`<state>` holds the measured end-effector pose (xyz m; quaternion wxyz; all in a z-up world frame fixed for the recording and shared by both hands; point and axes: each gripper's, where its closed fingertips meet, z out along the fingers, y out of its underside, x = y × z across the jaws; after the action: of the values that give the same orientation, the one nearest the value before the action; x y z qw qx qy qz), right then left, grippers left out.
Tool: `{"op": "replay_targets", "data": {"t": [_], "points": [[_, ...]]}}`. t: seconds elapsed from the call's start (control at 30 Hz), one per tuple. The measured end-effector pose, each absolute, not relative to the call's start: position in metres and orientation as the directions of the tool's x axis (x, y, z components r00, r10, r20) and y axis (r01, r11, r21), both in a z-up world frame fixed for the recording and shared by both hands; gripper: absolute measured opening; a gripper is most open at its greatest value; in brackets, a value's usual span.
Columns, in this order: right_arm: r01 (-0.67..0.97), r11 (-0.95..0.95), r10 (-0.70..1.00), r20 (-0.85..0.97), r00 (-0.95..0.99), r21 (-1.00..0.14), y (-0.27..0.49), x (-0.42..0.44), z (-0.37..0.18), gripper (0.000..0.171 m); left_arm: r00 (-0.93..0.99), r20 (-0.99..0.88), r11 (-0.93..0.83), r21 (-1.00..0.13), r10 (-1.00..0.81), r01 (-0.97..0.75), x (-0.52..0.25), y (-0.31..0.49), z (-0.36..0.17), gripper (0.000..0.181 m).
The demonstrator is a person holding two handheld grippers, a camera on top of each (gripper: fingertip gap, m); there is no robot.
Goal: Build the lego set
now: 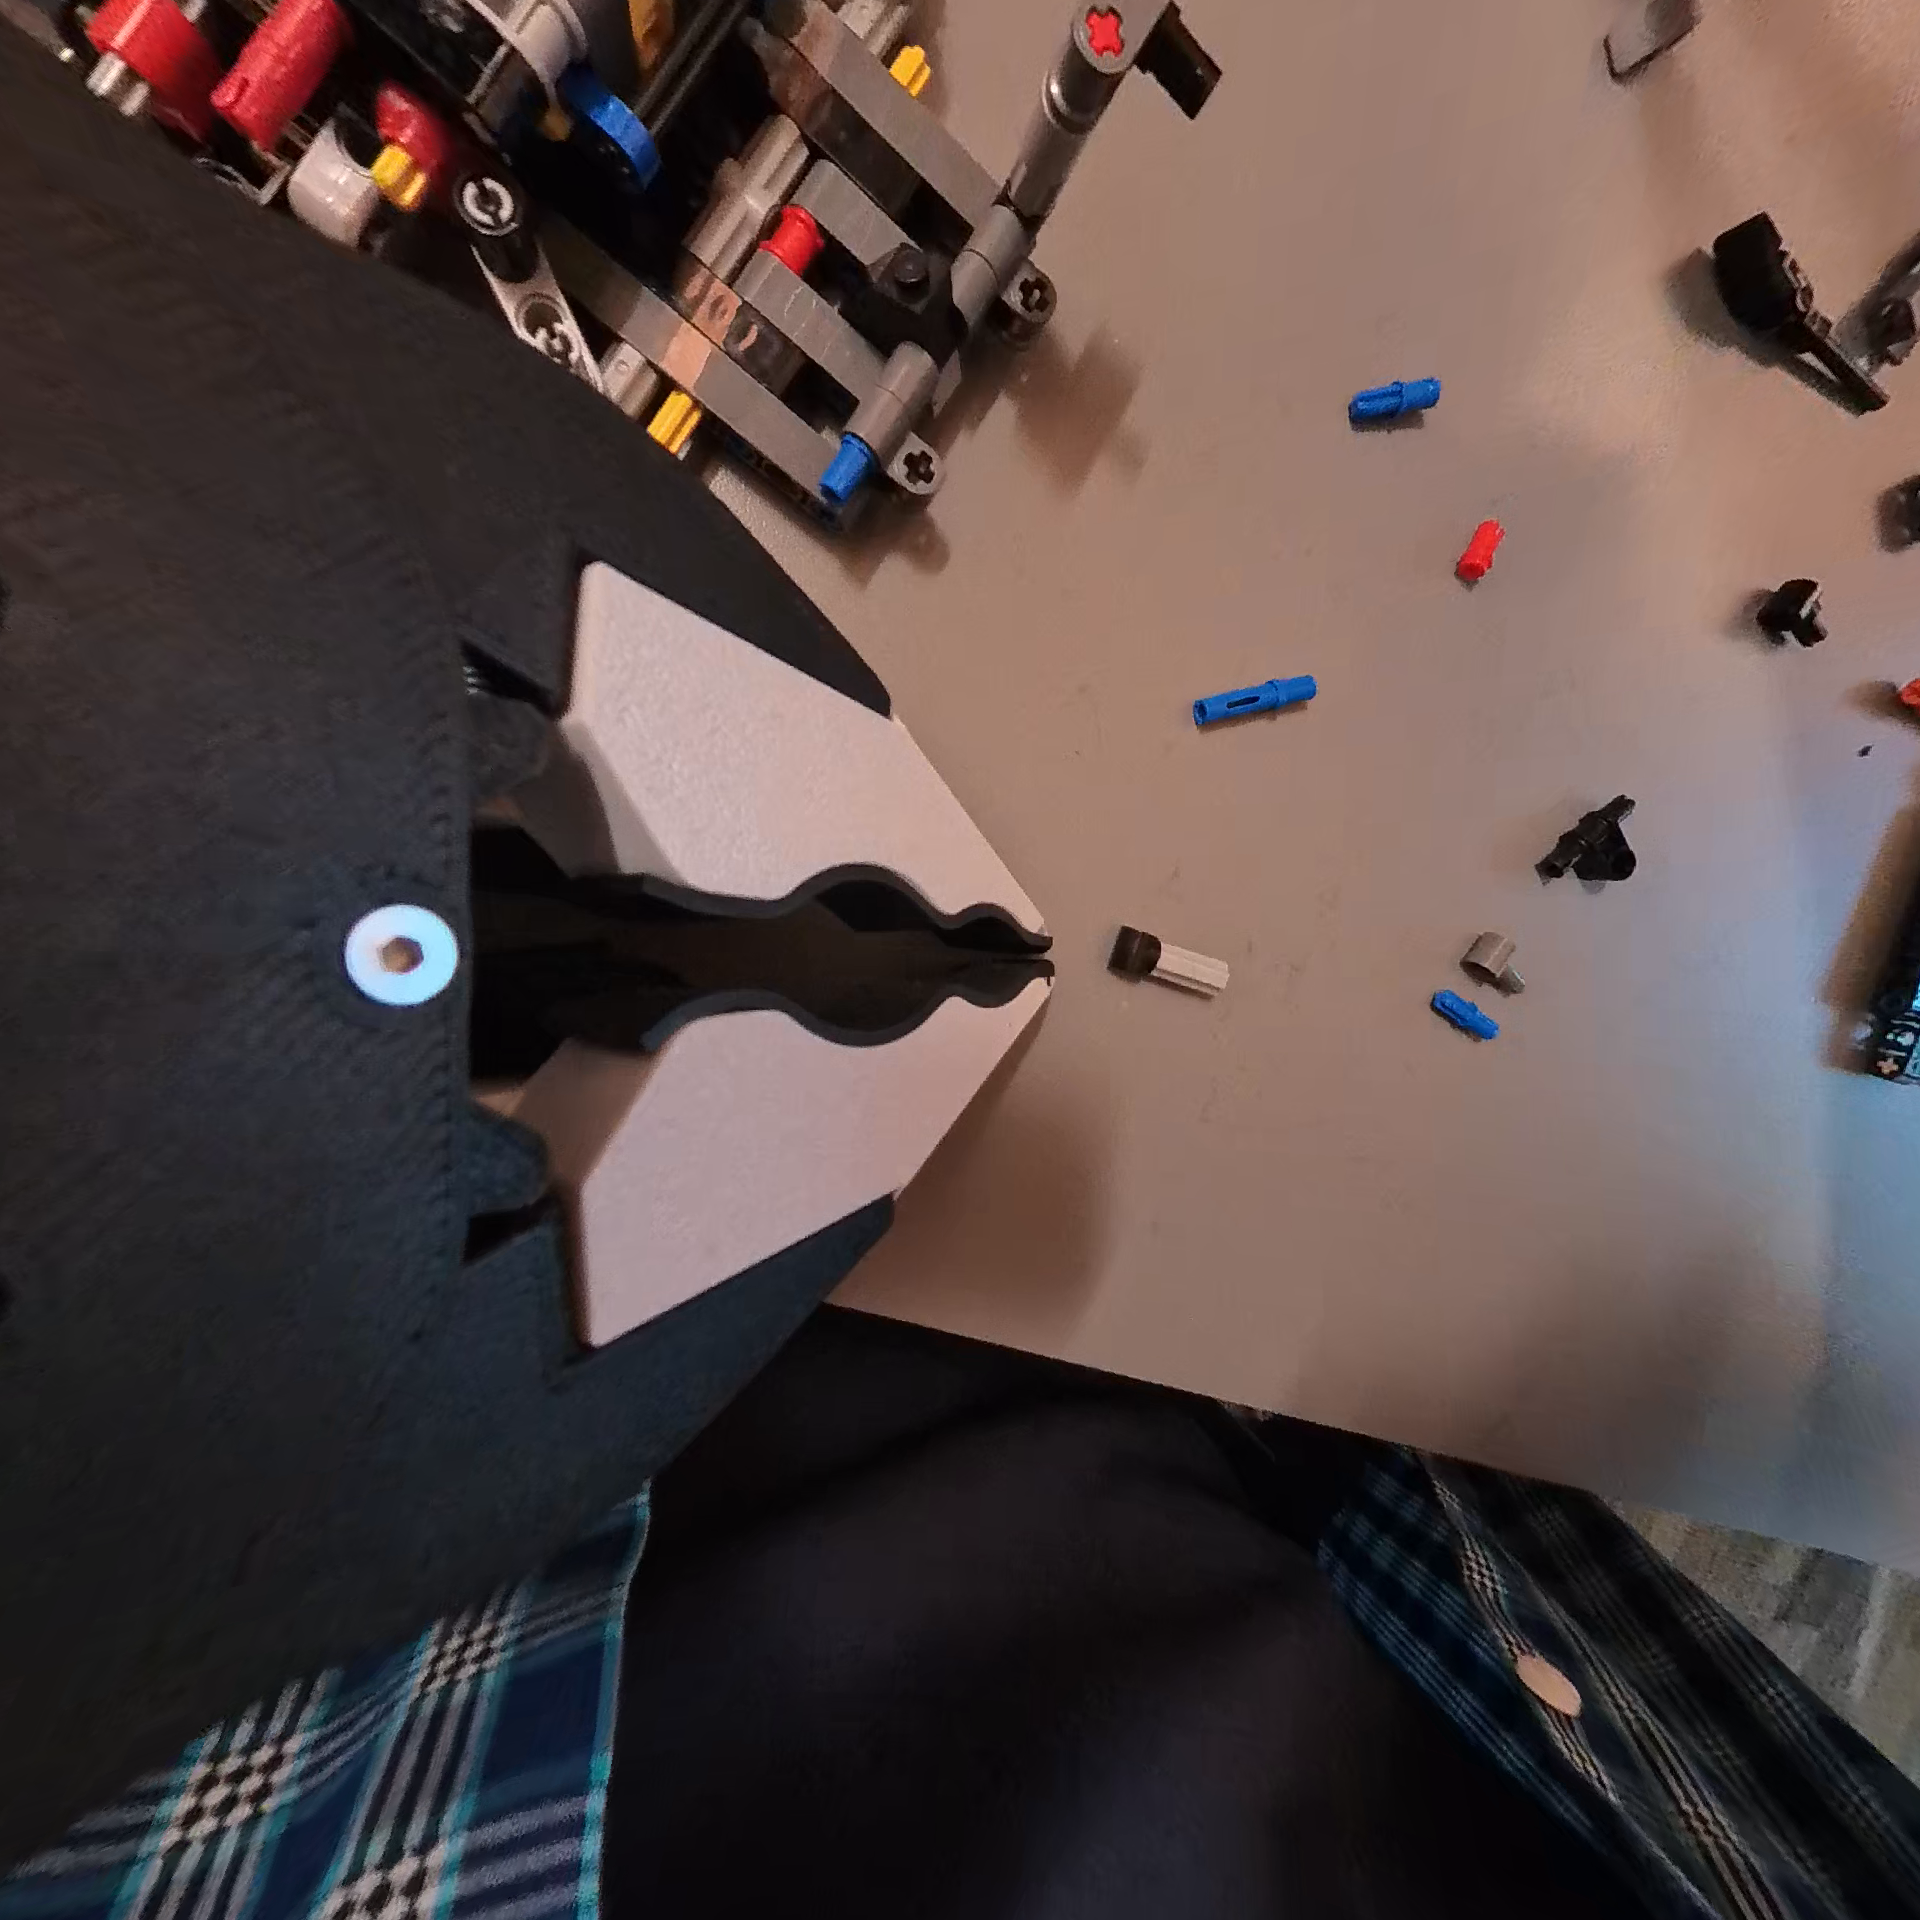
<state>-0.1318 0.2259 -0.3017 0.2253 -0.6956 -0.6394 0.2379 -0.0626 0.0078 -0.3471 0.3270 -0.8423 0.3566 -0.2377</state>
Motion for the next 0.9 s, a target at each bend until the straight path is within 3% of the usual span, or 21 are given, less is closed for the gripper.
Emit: {"op": "replay_targets", "data": {"t": [0.23, 0.43, 0.77, 0.9], "points": [[0.780, -0.068, 0.996, -0.091, 0.015, -0.622, 0.141, -0.069, -0.287, 0.013, 0.633, 0.158, -0.526, -0.721, -0.758, -0.450, -0.062, 0.008, -0.347, 0.000], [0.798, -0.004, 0.995, -0.080, -0.055, -0.603, 0.067, -0.031, -0.319, 0.013, 0.641, 0.139, -0.516, -0.728, -0.755, -0.450, -0.063, 0.009, -0.346, 0.011], [0.813, 0.118, 0.988, -0.013, -0.153, -0.571, 0.029, -0.010, -0.348, 0.013, 0.628, -0.045, -0.406, -0.726, -0.777, -0.554, -0.048, 0.015, -0.346, 0.026], [0.795, 0.082, 0.992, -0.027, -0.123, -0.600, 0.030, -0.008, -0.344, 0.023, 0.621, -0.102, -0.373, -0.720, -0.777, -0.586, -0.044, 0.021, -0.346, 0.029]]}}
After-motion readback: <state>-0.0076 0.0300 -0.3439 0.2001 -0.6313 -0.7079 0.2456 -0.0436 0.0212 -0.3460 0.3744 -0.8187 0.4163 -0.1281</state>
